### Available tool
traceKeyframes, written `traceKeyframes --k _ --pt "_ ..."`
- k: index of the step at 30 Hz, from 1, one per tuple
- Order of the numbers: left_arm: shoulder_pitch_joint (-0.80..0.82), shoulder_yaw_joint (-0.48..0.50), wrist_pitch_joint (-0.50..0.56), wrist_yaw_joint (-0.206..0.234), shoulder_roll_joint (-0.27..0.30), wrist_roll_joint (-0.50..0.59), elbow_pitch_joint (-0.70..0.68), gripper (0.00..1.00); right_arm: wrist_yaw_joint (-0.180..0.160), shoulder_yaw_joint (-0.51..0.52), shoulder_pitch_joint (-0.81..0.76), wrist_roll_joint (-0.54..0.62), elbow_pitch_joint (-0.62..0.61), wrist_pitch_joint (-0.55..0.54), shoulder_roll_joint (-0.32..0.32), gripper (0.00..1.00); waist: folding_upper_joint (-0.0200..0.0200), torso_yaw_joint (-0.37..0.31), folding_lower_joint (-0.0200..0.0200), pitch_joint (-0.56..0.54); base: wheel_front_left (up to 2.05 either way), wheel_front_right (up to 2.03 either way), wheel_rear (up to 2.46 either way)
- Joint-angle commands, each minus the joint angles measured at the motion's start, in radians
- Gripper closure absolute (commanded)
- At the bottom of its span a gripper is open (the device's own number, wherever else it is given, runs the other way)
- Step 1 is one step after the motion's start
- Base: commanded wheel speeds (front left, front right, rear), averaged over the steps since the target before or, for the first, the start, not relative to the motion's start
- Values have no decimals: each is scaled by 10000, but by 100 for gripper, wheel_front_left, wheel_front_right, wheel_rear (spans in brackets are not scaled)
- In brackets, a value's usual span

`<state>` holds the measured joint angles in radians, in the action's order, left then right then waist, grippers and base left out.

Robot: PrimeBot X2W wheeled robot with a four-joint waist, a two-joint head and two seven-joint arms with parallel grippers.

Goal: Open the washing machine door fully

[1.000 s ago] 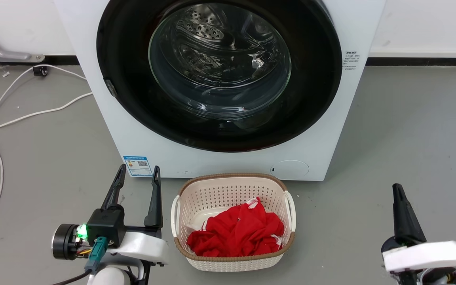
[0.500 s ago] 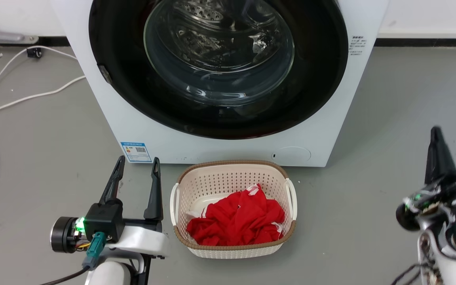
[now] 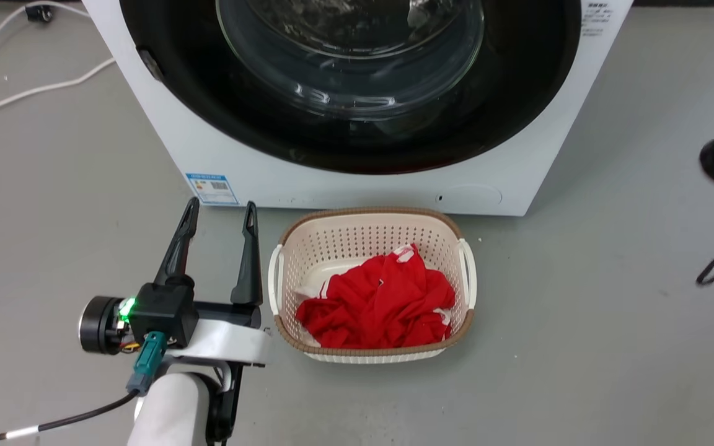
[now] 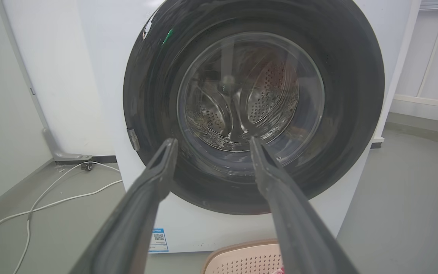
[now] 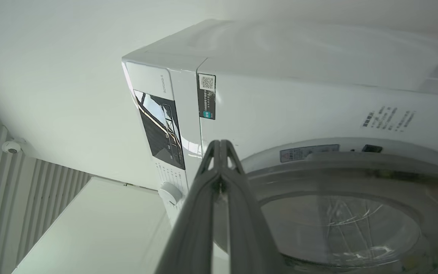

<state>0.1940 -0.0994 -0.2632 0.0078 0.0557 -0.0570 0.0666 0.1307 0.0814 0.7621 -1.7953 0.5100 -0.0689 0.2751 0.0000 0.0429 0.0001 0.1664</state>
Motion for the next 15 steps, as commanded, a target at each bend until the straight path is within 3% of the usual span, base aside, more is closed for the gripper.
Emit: traceKeyframes --k 1,9,15 --pt "266 -77 -24 -2 -15 13 -78 0 0 -386 904 100 514 -261 373 100 0 117 -1 426 0 0 0" --pt "747 -256 -24 85 -40 -71 -257 0 0 -2024 3605 829 2823 -1533 1397 100 0 328 -1 1097 0 0 0" --pt "972 -344 -25 152 -51 -130 -426 0 0 -3326 5577 1789 4717 -2441 1559 100 0 462 -1 1473 0 0 0"
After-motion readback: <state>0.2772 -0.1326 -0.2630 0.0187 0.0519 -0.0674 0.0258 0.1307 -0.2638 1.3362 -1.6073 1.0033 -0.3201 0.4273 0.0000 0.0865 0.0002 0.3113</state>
